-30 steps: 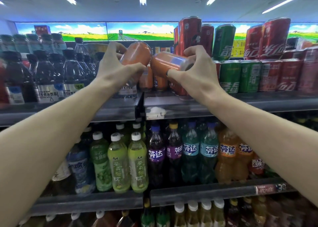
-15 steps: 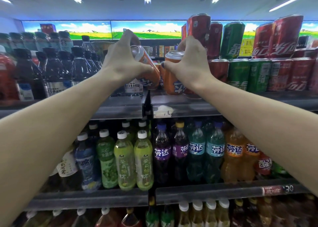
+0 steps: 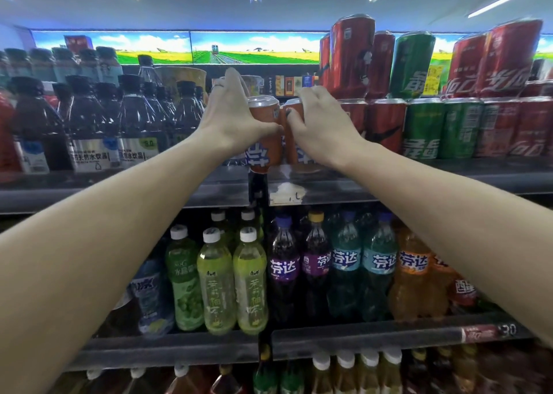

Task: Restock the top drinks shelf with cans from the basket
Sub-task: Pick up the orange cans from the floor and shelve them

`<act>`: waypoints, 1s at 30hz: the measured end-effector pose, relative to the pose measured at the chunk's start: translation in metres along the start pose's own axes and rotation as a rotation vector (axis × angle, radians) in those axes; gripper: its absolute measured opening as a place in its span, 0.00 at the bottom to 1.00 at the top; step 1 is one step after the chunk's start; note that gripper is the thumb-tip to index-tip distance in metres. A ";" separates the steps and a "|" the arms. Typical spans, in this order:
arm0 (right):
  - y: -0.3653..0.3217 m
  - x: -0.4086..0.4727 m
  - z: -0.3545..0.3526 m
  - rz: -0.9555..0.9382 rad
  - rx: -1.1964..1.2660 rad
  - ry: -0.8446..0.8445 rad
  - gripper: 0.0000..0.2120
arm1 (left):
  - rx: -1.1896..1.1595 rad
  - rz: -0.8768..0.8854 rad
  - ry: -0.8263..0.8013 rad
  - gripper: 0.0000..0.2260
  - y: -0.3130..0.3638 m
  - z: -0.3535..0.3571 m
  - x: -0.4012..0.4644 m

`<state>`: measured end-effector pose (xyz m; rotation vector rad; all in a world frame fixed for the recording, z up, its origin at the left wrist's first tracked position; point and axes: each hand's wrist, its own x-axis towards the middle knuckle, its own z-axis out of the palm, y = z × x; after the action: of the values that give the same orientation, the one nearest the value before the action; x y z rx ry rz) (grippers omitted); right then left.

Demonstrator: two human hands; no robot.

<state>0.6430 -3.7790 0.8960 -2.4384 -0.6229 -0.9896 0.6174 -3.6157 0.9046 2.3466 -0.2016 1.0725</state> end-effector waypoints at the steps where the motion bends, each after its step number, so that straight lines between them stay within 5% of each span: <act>1: 0.000 -0.001 0.000 -0.015 -0.017 -0.012 0.25 | 0.003 0.010 -0.005 0.30 0.000 0.002 0.000; 14: 0.007 -0.020 -0.003 -0.184 -0.505 0.114 0.30 | 0.020 0.084 -0.052 0.30 -0.006 0.016 -0.003; 18: 0.011 -0.040 -0.003 -0.235 -0.301 0.282 0.16 | 0.079 0.118 -0.078 0.33 -0.011 0.013 -0.016; 23: 0.007 -0.056 0.001 -0.108 -0.142 0.052 0.04 | 0.258 0.167 -0.038 0.27 -0.016 0.014 -0.031; 30: -0.003 -0.019 -0.003 0.071 -0.094 -0.223 0.13 | 0.342 0.126 -0.100 0.21 -0.008 0.028 -0.015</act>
<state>0.6275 -3.7830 0.8844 -2.6582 -0.5691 -0.7407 0.6282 -3.6250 0.8750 2.7281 -0.2199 1.1236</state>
